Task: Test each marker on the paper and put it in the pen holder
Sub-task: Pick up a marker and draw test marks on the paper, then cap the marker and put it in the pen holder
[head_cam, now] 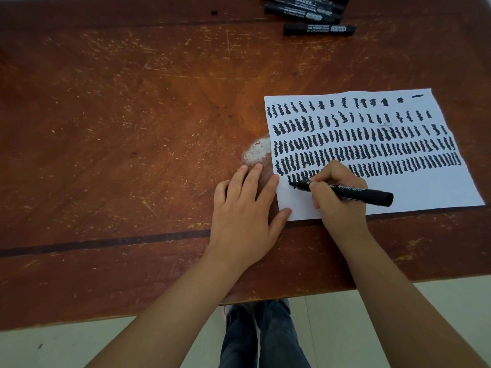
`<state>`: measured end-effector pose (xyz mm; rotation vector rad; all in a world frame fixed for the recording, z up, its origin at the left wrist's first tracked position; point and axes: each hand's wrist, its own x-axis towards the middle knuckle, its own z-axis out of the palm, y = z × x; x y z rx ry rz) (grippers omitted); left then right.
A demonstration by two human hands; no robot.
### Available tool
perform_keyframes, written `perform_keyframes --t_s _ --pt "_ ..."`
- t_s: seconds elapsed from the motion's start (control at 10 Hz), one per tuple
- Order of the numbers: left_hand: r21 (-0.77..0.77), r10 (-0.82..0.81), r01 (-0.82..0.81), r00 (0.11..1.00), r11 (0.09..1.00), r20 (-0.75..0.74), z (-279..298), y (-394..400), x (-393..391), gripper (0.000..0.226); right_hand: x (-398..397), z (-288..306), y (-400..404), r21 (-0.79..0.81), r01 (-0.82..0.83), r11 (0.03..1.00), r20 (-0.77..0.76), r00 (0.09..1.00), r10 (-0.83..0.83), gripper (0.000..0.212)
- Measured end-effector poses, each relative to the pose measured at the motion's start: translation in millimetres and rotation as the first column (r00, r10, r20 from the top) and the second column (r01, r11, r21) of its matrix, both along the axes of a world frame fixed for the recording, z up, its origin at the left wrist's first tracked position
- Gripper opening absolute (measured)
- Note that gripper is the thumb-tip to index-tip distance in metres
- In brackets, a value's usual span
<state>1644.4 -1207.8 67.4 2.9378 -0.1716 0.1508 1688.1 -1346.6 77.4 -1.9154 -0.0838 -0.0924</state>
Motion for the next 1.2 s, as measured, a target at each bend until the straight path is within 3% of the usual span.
perform_keyframes --t_s 0.5,0.6,0.8,1.0,1.2 --pt "-0.042 -0.016 0.016 1.000 0.999 0.000 -0.2 1.1 0.2 0.054 -0.6 -0.5 -2.4 0.089 -0.032 0.996 -0.011 0.999 0.033 0.013" --pt "-0.064 -0.012 0.012 1.000 0.998 -0.009 1.0 -0.1 0.2 0.052 -1.4 0.7 -6.5 0.202 -0.027 0.979 -0.028 0.999 0.033 0.014" --pt "-0.198 -0.008 -0.009 0.996 0.980 -0.087 6.5 3.3 2.8 0.050 -4.1 14.6 -9.3 0.250 0.003 0.968 -0.073 0.997 0.015 0.009" --pt "-0.519 0.027 -0.127 0.980 0.845 -0.196 48.8 4.5 -2.5 0.050 -17.1 55.9 -23.3 0.113 -0.128 0.985 -0.031 0.991 0.132 0.017" --pt "-0.798 0.190 -0.179 0.978 0.575 -0.082 123.2 -3.4 -10.2 0.051 -23.7 115.5 -37.4 0.396 -0.230 0.889 0.047 0.972 0.231 0.010"
